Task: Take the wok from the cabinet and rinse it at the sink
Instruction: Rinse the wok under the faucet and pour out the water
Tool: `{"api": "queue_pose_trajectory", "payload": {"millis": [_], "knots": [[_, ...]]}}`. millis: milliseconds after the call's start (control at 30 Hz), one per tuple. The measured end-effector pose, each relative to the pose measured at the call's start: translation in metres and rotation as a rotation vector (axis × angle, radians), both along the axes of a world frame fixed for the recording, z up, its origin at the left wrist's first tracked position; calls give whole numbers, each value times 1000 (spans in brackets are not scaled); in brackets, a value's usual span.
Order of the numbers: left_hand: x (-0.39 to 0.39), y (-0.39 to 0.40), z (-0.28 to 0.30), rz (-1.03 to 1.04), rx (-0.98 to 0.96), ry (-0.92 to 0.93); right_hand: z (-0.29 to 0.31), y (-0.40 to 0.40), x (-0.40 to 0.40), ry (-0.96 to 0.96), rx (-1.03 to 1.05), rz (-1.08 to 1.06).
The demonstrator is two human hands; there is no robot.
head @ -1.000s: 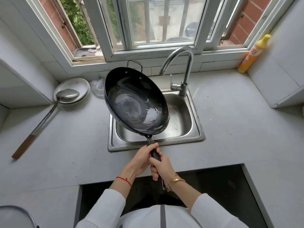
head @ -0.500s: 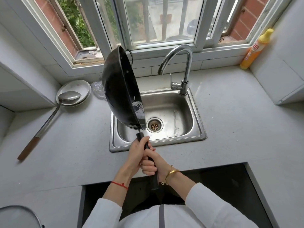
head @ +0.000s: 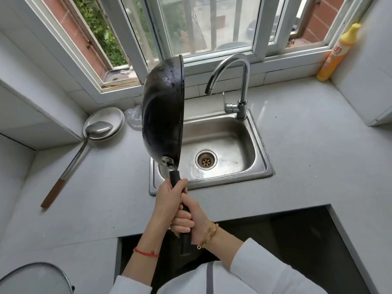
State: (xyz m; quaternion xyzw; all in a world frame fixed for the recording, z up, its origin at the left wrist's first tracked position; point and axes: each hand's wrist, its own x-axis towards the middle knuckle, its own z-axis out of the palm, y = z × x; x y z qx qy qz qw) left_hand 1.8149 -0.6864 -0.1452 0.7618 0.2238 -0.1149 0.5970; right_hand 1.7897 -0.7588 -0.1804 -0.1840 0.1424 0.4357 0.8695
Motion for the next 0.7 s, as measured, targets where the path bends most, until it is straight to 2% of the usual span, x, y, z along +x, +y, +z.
{"api": "queue_pose_trajectory", "payload": {"millis": [700], "knots": [[-4, -6, 12, -4, 46, -72, 9, -5, 0, -14, 15, -6]]}}
